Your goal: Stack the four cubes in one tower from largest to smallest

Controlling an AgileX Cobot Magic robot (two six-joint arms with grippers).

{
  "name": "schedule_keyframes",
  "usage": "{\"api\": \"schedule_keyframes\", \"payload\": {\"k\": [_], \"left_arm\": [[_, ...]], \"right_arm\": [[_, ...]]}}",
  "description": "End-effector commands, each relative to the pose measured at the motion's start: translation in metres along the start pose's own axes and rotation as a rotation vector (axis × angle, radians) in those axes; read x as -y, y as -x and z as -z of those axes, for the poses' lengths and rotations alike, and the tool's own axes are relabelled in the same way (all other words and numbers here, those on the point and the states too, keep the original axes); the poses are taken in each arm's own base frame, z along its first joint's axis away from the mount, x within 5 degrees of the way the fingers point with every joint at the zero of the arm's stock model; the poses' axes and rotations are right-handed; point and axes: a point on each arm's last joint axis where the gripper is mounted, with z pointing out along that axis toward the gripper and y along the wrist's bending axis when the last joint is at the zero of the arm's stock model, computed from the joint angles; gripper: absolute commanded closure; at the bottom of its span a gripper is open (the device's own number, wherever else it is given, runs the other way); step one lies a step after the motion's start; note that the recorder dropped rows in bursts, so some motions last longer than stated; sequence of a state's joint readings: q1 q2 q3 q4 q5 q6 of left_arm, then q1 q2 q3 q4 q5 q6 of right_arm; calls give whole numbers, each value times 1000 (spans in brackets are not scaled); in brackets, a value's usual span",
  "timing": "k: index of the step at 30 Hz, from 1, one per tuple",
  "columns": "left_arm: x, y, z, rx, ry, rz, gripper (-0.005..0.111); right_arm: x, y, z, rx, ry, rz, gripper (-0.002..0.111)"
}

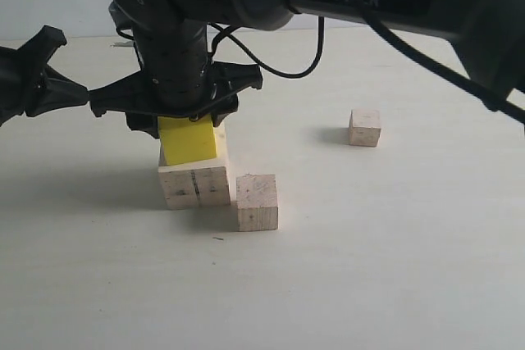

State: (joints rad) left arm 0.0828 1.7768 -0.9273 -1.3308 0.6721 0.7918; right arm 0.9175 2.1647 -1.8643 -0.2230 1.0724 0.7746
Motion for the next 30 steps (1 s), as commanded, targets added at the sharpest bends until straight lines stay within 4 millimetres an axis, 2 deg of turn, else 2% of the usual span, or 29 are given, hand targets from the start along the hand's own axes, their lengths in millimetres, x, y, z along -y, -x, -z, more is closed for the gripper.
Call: {"api": "schedule_keyframes", "payload": {"k": [1,9,16,30], "left_arm": [[3,-1,1,2,-20,-4,107],[4,-1,1,1,-25,0,107],[5,-1,1,-1,-37,4,107],[6,0,1,9,-49,2,107]], "right_arm": [[0,3,5,20,-1,-57,66],[4,1,5,0,-48,-94,66],[1,1,5,4,-10,-115,66],[0,1,5,2,-6,-80,66]]}}
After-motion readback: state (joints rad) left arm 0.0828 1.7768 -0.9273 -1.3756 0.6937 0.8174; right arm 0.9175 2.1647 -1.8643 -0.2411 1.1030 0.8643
